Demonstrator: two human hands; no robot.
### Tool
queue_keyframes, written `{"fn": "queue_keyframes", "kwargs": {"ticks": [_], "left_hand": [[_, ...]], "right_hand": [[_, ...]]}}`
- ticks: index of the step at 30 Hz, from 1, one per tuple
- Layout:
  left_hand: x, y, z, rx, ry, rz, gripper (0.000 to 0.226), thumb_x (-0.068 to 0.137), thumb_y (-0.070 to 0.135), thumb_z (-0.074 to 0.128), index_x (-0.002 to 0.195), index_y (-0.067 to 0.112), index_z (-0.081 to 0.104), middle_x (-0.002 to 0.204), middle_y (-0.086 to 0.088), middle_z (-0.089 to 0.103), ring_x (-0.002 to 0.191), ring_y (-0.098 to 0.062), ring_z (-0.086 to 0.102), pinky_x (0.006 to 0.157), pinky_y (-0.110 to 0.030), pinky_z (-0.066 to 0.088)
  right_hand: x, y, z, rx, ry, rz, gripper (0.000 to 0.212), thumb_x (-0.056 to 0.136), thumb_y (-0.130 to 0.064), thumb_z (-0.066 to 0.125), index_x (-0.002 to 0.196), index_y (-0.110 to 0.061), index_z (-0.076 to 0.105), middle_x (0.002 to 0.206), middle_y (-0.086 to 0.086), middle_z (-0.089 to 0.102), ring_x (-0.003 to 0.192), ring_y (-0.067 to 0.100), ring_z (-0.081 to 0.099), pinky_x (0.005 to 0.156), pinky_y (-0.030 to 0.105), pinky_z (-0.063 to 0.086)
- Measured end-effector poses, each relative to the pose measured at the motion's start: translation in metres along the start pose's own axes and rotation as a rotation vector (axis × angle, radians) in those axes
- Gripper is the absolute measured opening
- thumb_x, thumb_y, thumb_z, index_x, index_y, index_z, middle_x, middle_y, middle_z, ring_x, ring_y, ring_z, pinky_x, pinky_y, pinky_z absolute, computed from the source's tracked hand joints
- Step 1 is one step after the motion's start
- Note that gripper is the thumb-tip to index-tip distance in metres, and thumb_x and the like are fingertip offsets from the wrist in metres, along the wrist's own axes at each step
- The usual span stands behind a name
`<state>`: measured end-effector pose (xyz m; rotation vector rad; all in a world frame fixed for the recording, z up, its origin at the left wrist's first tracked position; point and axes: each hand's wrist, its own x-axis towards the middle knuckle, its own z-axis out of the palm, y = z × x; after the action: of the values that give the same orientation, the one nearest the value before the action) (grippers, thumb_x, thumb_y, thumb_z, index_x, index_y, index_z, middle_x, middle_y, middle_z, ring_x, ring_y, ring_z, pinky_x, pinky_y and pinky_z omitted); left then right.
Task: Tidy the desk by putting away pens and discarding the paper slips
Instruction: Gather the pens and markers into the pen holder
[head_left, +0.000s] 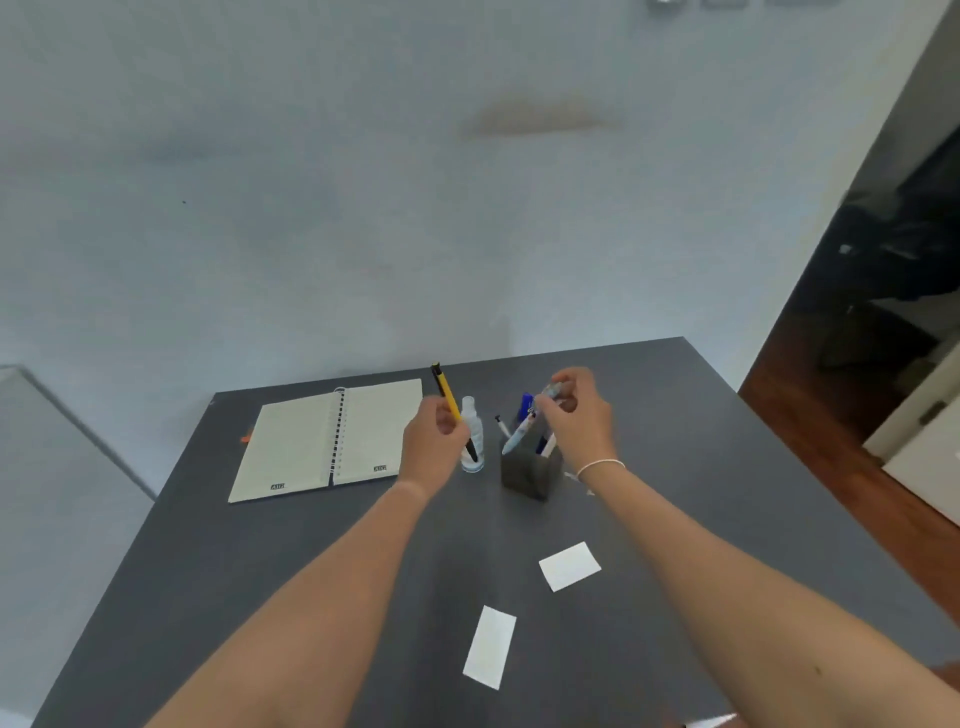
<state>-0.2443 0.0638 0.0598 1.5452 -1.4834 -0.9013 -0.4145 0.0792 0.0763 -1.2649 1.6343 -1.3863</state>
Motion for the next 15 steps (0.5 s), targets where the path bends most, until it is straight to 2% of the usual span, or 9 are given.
{"fn": "queue_keyframes", "kwargs": {"ticks": [3,6,8,12,15], "left_hand": [[0.007,0.017,0.027,0.002,-0.016,0.02,0.013,0.087,0.009,0.056,0.095,0.012,0.047,0.09,-0.002,0.055,0.075,-0.01,0.053,0.058,-0.011,0.036],[0.012,0.025,0.049,0.003,-0.031,0.016,0.012,0.087,0.01,0.055,0.095,0.015,0.047,0.094,-0.002,0.056,0.086,-0.016,0.056,0.059,-0.012,0.038],[0.015,0.026,0.061,0.022,-0.048,0.023,0.01,0.088,0.013,0.055,0.092,0.019,0.047,0.099,-0.005,0.058,0.088,-0.017,0.058,0.062,-0.013,0.039],[0.021,0.019,0.076,0.103,-0.049,0.027,0.017,0.087,0.021,0.055,0.079,0.034,0.047,0.108,-0.011,0.06,0.092,-0.018,0.061,0.076,-0.026,0.051],[0.022,0.016,0.08,0.139,-0.076,0.027,0.015,0.087,0.021,0.057,0.081,0.032,0.049,0.099,-0.005,0.063,0.098,-0.022,0.061,0.085,-0.033,0.052]], "right_hand": [[0.016,-0.001,-0.023,0.013,0.062,-0.037,0.021,0.086,-0.01,0.06,0.102,-0.015,0.048,0.082,0.002,0.058,0.067,0.008,0.055,0.053,0.003,0.043],[0.029,0.004,-0.037,-0.017,0.093,-0.05,0.021,0.087,-0.013,0.059,0.106,-0.013,0.049,0.084,0.002,0.06,0.068,0.008,0.056,0.061,0.011,0.046],[0.035,0.01,-0.042,-0.044,0.083,-0.05,0.019,0.088,-0.014,0.057,0.106,-0.013,0.049,0.084,0.0,0.06,0.069,0.004,0.056,0.061,0.01,0.043],[0.037,0.023,-0.041,-0.078,0.015,-0.038,0.015,0.09,-0.015,0.055,0.104,-0.013,0.051,0.087,0.001,0.061,0.071,0.004,0.056,0.061,0.008,0.04],[0.036,0.033,-0.036,-0.108,-0.06,-0.017,0.016,0.09,-0.016,0.055,0.105,-0.013,0.052,0.09,0.003,0.061,0.078,0.014,0.058,0.068,0.016,0.043]]}}
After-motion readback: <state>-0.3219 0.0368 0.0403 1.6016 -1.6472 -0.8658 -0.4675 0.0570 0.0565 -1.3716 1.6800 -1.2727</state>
